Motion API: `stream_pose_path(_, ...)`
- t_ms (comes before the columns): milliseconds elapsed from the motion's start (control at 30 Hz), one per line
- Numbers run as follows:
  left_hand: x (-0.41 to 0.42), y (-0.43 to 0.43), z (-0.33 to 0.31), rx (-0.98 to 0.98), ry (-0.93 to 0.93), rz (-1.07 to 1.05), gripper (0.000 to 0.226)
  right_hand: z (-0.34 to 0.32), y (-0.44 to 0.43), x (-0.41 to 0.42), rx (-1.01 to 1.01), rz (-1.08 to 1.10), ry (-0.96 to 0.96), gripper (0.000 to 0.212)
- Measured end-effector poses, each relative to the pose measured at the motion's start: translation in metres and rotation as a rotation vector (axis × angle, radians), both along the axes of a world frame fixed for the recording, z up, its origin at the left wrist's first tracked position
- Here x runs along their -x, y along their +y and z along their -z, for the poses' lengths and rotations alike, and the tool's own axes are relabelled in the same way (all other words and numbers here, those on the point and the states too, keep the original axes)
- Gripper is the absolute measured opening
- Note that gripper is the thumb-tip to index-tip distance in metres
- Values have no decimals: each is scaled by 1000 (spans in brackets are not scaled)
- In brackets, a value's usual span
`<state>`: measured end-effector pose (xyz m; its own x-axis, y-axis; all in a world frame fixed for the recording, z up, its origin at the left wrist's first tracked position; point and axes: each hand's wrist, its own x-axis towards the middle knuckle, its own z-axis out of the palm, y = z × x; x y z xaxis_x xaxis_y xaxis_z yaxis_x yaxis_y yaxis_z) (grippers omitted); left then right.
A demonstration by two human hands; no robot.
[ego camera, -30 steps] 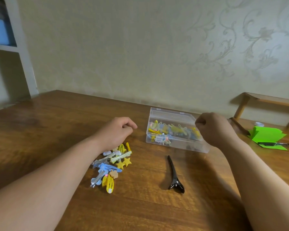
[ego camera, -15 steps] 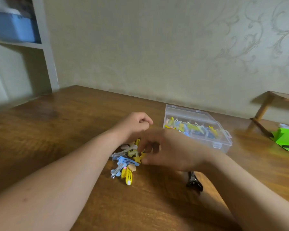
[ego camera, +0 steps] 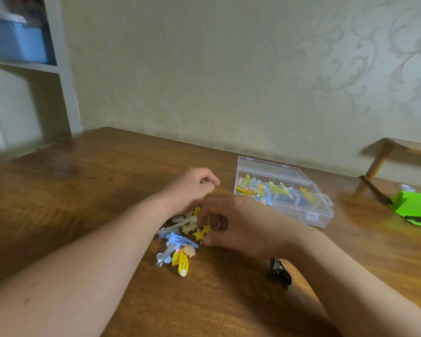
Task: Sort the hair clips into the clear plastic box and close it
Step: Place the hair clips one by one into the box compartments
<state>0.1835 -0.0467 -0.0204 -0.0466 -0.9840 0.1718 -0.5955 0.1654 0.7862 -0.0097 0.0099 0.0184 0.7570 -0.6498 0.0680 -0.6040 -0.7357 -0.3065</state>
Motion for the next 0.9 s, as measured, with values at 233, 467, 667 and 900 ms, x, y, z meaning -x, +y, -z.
stream_pose_path(233, 0, 0, 1, -12, -21, -5, 24, -1, 1, 0, -6, 3, 7, 17)
stream_pose_path(467, 0, -5, 3, -35, 38, -11, 23, -12, -3, 7, 17, 61, -104, 20)
stream_pose_path(667, 1, 5, -2, -40, -44, 11, 26, -43, -39, 67, 77, 515, -511, 8)
stream_pose_path(900, 1, 9, -4, -22, -92, 13, 27, -10, -67, 98, 13, 752, -217, 16)
